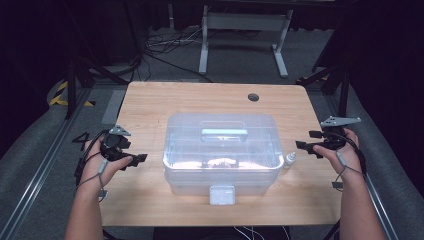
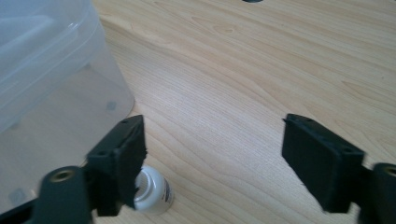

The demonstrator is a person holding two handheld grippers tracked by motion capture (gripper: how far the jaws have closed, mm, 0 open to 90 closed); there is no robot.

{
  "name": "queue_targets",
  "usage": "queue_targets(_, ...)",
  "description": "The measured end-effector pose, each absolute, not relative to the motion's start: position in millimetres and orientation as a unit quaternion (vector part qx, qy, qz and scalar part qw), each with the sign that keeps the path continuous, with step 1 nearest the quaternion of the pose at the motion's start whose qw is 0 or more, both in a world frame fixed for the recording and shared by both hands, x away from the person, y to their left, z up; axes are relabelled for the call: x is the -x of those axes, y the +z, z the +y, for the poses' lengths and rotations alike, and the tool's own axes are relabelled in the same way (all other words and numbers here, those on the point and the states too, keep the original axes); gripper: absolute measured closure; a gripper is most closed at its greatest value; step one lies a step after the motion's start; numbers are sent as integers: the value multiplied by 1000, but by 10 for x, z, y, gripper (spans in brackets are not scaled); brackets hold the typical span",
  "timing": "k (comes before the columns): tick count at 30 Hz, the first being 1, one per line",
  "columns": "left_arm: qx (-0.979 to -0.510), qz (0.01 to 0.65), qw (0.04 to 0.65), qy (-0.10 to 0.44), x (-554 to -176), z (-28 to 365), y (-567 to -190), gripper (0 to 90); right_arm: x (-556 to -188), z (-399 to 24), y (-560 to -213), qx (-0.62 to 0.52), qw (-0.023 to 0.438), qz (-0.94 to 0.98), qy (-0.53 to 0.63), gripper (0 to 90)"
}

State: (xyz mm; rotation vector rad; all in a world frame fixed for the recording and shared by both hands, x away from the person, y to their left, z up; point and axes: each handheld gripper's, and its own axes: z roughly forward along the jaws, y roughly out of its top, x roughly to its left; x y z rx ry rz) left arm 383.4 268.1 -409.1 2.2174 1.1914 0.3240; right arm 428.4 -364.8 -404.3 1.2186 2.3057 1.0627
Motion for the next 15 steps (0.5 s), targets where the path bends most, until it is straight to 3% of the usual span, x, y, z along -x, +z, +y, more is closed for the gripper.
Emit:
queue_targets(3,-836,449,288,128,-3824,2669,-4087,214,-4271,-3640,-4032,-433,161,805,372,249)
queue_targets(5,-843,441,279,133,-3817,2665,-4074,255,-4258,-3636,-4014,-423,165,813,364,344)
queue_targets(6,-847,434,275,135,-3811,2657,-4064,295,-4254,-3633,-4002,-405,168,824,359,434)
queue_targets(15,-839,435,300,132,-3804,2642,-4036,336,-4246,-3597,-4004,-390,150,836,355,547)
